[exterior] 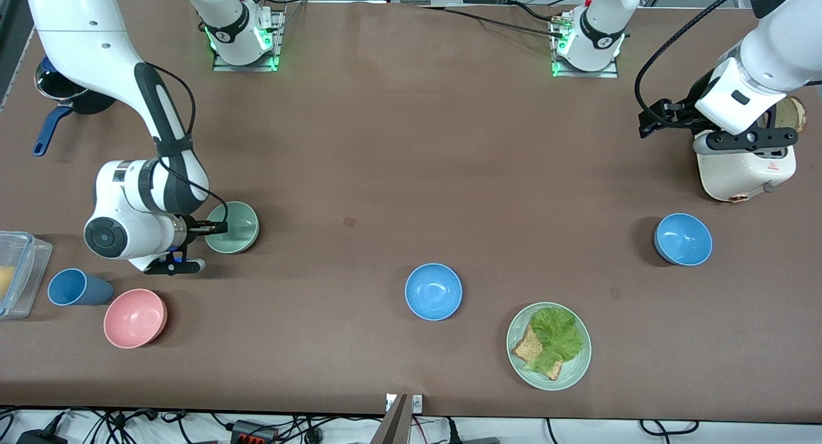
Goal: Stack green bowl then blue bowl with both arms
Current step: 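Grasp the green bowl and carry it toward the table middle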
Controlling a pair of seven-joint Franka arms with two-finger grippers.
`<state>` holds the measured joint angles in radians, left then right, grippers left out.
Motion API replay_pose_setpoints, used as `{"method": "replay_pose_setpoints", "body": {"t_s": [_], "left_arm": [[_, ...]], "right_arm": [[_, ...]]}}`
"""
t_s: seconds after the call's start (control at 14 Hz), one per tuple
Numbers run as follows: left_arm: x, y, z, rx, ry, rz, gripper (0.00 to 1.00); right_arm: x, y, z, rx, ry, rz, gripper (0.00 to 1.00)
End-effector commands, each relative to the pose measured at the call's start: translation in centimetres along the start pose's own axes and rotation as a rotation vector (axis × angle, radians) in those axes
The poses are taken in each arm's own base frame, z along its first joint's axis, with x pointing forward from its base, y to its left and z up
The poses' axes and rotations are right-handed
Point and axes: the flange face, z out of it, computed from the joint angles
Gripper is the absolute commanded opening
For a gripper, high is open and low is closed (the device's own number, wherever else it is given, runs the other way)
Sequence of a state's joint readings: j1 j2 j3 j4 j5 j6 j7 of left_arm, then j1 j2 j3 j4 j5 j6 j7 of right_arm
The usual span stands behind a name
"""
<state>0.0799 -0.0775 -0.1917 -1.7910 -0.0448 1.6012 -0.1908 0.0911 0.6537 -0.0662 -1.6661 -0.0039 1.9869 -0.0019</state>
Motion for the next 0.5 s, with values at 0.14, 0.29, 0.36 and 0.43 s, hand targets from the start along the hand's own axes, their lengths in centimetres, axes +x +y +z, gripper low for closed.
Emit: {"method": "replay_pose_setpoints", "body": {"t_s": [0.14, 0.29, 0.36, 0.43], "left_arm": [[0.5, 0.1, -0.6, -0.026, -0.02, -0.002, 1.0], [0.5, 0.1, -0.6, -0.024, -0.019, -0.002, 1.0], [0.5, -0.1, -0.6, -0.025, -0.021, -0.007, 1.0], [0.5, -0.3, -0.5, -0.024, -0.025, -0.016, 1.0]], "right_arm": [[0.1, -0.4, 0.0, 0.005, -0.008, 0.007, 0.0], [0.2, -1.7, -0.8, 0.035, 0.005, 0.0, 0.0], [0.3, -1.9, -1.1, 0.05, 0.012, -0.004, 0.0], [0.5, -2.6, -1.9, 0.049, 0.028, -0.023, 0.0]]}}
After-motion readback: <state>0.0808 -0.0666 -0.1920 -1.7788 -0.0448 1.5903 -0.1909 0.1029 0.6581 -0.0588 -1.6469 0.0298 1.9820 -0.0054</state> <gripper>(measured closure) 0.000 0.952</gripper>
